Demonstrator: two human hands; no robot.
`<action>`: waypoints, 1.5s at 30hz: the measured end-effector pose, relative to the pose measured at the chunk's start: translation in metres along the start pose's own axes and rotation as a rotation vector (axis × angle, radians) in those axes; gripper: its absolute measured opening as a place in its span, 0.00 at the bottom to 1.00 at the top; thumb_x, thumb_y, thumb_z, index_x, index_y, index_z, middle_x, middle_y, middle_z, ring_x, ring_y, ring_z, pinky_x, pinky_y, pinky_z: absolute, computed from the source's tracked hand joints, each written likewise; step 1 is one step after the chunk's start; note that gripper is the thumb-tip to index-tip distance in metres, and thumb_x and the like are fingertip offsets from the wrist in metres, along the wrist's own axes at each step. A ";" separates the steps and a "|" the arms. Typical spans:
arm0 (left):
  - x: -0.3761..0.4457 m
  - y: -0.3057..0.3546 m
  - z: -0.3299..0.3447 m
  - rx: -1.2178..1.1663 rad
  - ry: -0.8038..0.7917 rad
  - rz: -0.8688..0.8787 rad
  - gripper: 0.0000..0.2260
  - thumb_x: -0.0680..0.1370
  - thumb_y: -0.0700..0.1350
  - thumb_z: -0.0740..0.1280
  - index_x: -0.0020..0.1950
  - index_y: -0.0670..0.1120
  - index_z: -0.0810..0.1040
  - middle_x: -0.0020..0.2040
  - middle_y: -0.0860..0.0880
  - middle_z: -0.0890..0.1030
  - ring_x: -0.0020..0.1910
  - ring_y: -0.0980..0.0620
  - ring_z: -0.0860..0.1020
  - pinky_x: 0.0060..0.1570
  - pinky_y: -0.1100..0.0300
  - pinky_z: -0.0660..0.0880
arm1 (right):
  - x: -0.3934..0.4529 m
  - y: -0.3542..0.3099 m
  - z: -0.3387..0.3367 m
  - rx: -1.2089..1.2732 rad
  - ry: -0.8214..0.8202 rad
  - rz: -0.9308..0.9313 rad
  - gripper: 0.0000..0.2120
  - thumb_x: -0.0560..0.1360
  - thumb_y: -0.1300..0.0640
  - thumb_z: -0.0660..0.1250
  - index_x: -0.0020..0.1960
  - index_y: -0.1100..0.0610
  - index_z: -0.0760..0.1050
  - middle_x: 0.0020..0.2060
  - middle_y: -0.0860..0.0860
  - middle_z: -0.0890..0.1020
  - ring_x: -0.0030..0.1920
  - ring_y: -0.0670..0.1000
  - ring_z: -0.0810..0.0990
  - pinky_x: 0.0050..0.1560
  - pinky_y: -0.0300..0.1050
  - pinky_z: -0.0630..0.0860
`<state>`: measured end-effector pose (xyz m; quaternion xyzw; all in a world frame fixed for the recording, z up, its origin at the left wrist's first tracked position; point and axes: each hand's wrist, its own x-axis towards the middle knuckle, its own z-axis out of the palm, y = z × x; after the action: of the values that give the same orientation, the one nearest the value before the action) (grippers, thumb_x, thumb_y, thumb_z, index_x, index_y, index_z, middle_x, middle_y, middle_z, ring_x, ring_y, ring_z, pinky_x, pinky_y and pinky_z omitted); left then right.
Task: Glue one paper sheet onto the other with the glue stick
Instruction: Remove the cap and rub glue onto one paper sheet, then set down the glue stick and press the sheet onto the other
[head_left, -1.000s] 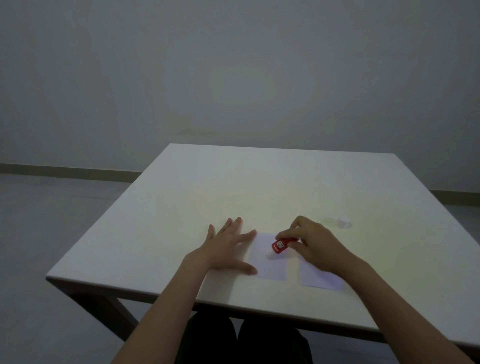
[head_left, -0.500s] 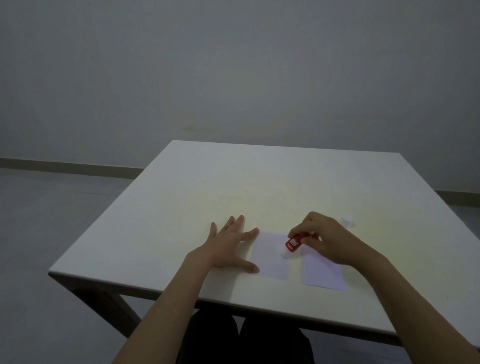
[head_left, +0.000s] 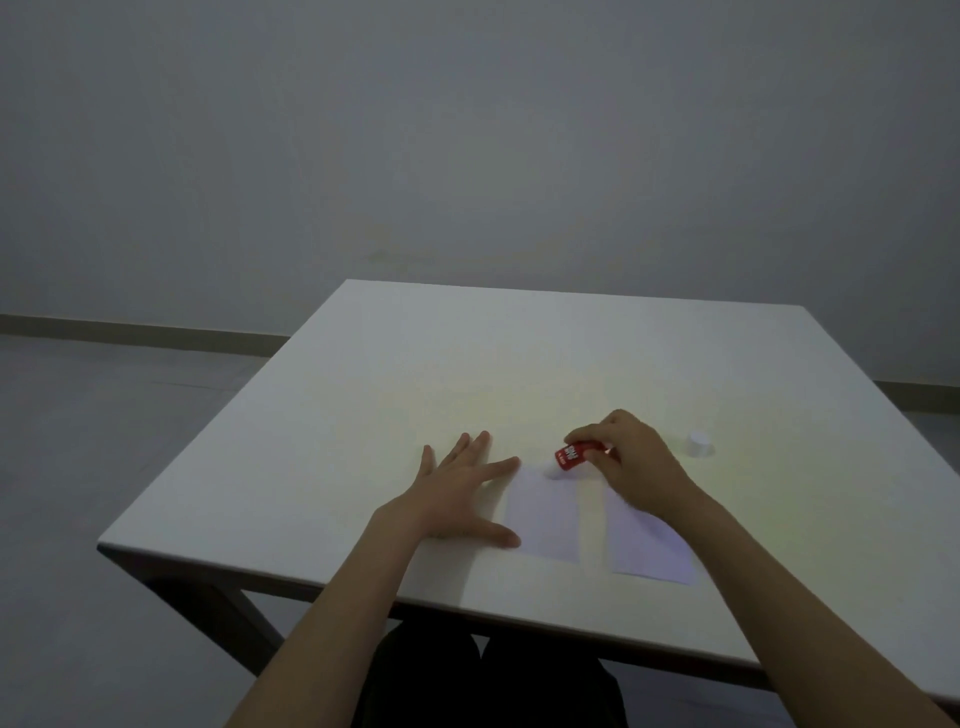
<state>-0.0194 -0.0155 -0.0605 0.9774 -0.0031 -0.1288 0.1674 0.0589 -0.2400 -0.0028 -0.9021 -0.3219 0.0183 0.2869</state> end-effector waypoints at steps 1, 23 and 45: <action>0.000 0.000 0.000 0.005 0.002 0.002 0.48 0.59 0.74 0.64 0.74 0.63 0.48 0.79 0.49 0.40 0.76 0.49 0.35 0.69 0.37 0.33 | 0.000 0.000 0.001 -0.007 0.062 0.023 0.12 0.75 0.64 0.63 0.56 0.55 0.79 0.47 0.57 0.76 0.45 0.53 0.75 0.46 0.40 0.67; -0.013 0.008 -0.011 -0.133 -0.014 0.000 0.43 0.69 0.66 0.67 0.76 0.59 0.46 0.79 0.50 0.40 0.76 0.50 0.35 0.70 0.40 0.30 | -0.021 -0.017 0.004 0.449 0.209 0.166 0.12 0.75 0.63 0.64 0.56 0.53 0.80 0.41 0.51 0.78 0.37 0.46 0.73 0.38 0.28 0.68; 0.001 0.024 -0.082 -0.700 0.746 -0.204 0.06 0.71 0.43 0.70 0.35 0.53 0.81 0.38 0.56 0.82 0.33 0.61 0.78 0.31 0.71 0.69 | -0.055 -0.060 0.066 0.090 0.057 -0.018 0.19 0.73 0.47 0.66 0.62 0.50 0.72 0.58 0.49 0.76 0.55 0.49 0.74 0.55 0.42 0.70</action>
<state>0.0028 -0.0119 0.0218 0.8377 0.1954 0.2194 0.4603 -0.0332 -0.2013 -0.0348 -0.8854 -0.3207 0.0046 0.3365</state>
